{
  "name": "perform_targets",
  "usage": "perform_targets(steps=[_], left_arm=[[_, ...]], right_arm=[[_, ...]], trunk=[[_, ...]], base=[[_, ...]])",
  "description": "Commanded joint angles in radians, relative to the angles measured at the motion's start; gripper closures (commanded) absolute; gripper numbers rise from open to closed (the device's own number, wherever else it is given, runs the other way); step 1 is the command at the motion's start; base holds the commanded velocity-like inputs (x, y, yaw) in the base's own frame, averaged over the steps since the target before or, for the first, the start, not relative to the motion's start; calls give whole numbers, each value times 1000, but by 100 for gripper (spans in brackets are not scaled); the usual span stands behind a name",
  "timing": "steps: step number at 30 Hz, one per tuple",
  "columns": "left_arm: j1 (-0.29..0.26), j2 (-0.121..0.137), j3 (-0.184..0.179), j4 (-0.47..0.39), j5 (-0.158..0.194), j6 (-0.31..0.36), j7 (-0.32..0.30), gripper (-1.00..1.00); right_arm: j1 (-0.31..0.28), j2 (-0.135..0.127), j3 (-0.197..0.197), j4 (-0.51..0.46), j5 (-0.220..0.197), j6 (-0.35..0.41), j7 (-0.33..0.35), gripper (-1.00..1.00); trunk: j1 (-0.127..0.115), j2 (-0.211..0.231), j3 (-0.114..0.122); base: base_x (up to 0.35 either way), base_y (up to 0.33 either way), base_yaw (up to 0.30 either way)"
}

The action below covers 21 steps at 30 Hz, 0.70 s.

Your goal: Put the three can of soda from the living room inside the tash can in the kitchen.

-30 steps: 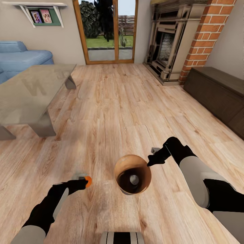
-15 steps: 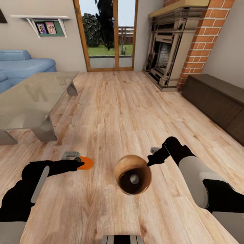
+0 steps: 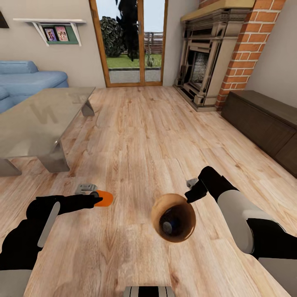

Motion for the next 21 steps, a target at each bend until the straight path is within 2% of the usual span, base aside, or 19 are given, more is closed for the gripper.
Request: perform_targets(steps=[1,3,6,11,12,21], left_arm=[[0,0,0,0,-1,0,1,100],[0,0,0,0,-1,0,1,100],[1,3,0,0,-1,0,0,100],[1,4,0,0,-1,0,0,100],[1,4,0,0,-1,0,0,100],[1,4,0,0,-1,-1,1,100]], right_arm=[[0,0,-4,0,-6,5,4,100],[0,0,-4,1,15,-4,4,100],[0,16,2,-3,49,-22,4,100],[0,40,5,-5,74,-38,5,100],[0,41,5,-5,-276,127,6,100],[0,43,4,-5,-276,127,6,100]], trunk=[[0,0,0],[0,0,0],[0,0,0],[0,0,0],[0,0,0],[0,0,0]], base=[[0,0,0],[0,0,0],[0,0,0],[0,0,0],[0,0,0],[0,0,0]])
